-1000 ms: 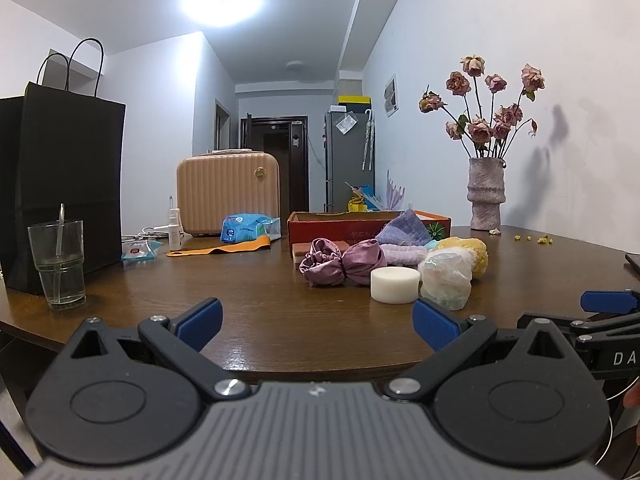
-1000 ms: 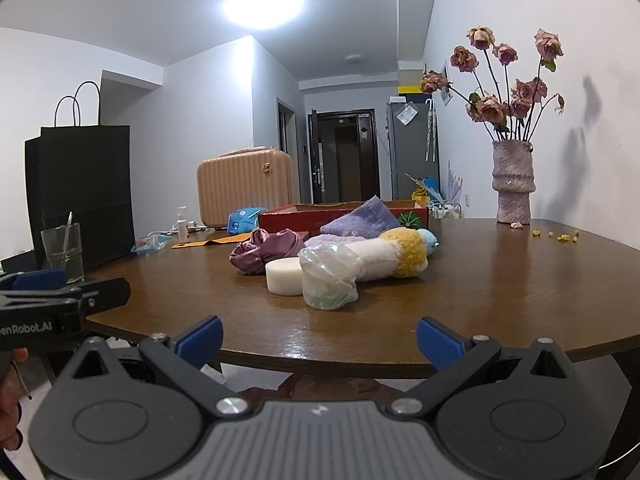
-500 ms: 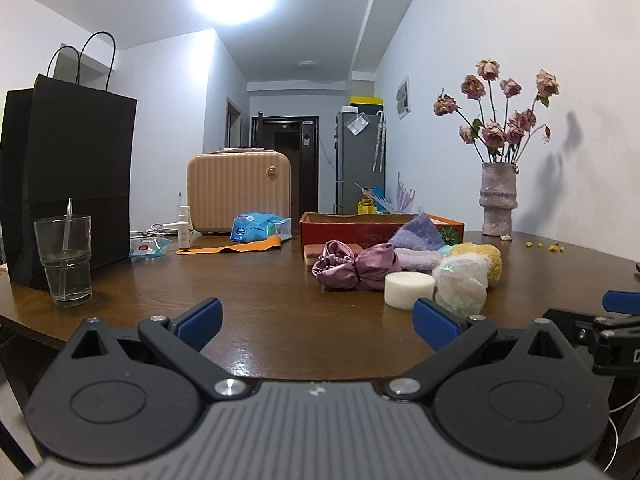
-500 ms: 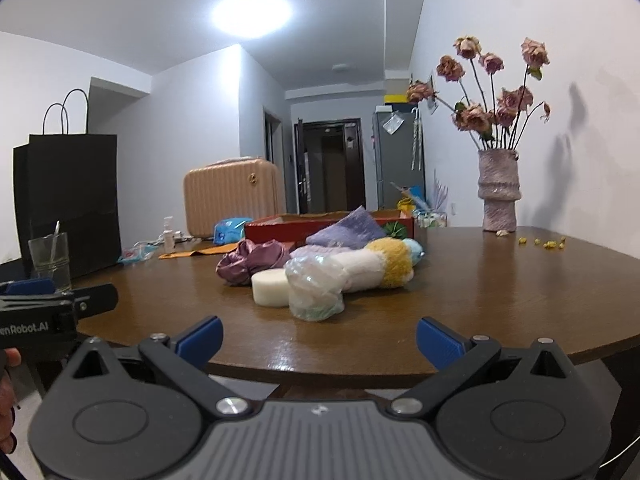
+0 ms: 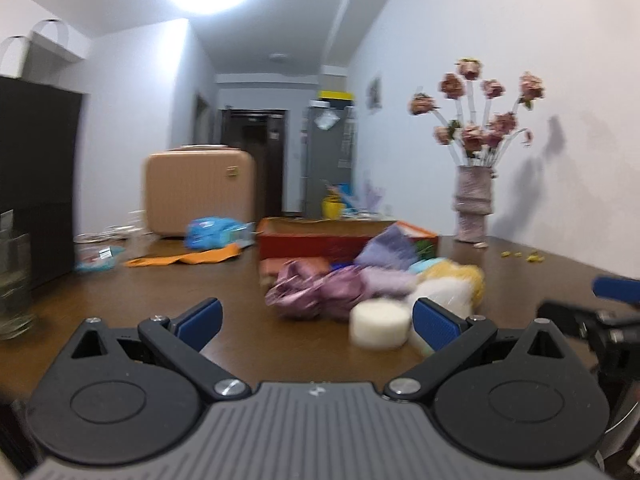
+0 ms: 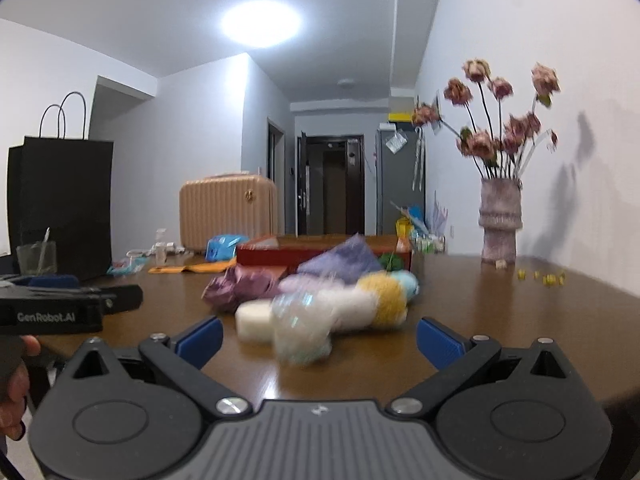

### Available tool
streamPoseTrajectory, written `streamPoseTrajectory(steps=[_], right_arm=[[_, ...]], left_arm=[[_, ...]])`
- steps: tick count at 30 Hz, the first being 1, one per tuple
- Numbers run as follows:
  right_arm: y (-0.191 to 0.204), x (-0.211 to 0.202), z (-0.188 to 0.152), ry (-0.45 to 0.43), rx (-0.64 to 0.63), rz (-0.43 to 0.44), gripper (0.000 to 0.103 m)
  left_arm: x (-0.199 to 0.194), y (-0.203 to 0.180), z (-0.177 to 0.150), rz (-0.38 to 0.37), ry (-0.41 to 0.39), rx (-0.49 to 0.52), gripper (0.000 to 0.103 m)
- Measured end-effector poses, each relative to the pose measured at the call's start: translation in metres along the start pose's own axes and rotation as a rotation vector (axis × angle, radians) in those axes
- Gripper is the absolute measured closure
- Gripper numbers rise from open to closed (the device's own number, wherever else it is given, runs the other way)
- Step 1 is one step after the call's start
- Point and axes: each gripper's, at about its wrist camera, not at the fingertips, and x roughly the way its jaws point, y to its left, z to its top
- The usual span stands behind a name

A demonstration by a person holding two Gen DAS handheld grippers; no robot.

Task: Organize soft objects
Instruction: 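Grasp the white plush sheep with the left tool while the right tool grasps the yellow plush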

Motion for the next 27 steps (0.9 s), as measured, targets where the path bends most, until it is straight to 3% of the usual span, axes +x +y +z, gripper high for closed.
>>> streamPoseTrajectory(steps=[2, 5, 8, 9, 14, 15, 16, 17, 18, 22, 24, 27], right_arm=[[-0.021, 0.024, 0.019, -0.001, 0.035, -0.011, 0.000], [-0.059, 0.073, 0.039, 0.048, 0.165, 0.077, 0.000], [-0.087, 0.139, 0.048, 0.227, 0.227, 0.152, 0.001], [-0.092, 0.154, 0.048, 0.248, 0.230, 0.150, 0.002], [-0.108, 0.219, 0.040, 0.375, 0.251, 0.200, 0.023], [-0.110, 0.226, 0.037, 0.397, 0.253, 0.210, 0.026], [-0.113, 0.232, 0.034, 0.415, 0.257, 0.218, 0.036], [-0.117, 0.237, 0.030, 0.432, 0.260, 0.219, 0.053], [-0.118, 0.237, 0.025, 0.442, 0.267, 0.224, 0.056], [-0.134, 0.235, 0.021, 0.435, 0.319, 0.210, 0.056], [-0.140, 0.230, 0.018, 0.428, 0.342, 0.177, 0.056], [-0.145, 0.226, 0.016, 0.415, 0.366, 0.145, 0.056]], left_arm=[[0.025, -0.008, 0.017, -0.044, 0.029, -0.001, 0.000], [0.065, -0.017, 0.032, -0.130, 0.094, -0.028, 0.000], [0.105, -0.025, 0.041, -0.193, 0.178, -0.052, 0.000], [0.116, -0.026, 0.042, -0.206, 0.203, -0.065, 0.001], [0.167, -0.034, 0.040, -0.277, 0.340, -0.139, 0.013], [0.176, -0.037, 0.039, -0.282, 0.369, -0.138, 0.020], [0.185, -0.039, 0.037, -0.288, 0.400, -0.142, 0.024], [0.193, -0.042, 0.035, -0.296, 0.421, -0.147, 0.025], [0.200, -0.044, 0.034, -0.302, 0.438, -0.155, 0.026], [0.219, -0.053, 0.032, -0.312, 0.473, -0.141, 0.036], [0.227, -0.057, 0.034, -0.347, 0.507, -0.156, 0.038], [0.228, -0.061, 0.044, -0.382, 0.491, -0.154, 0.038]])
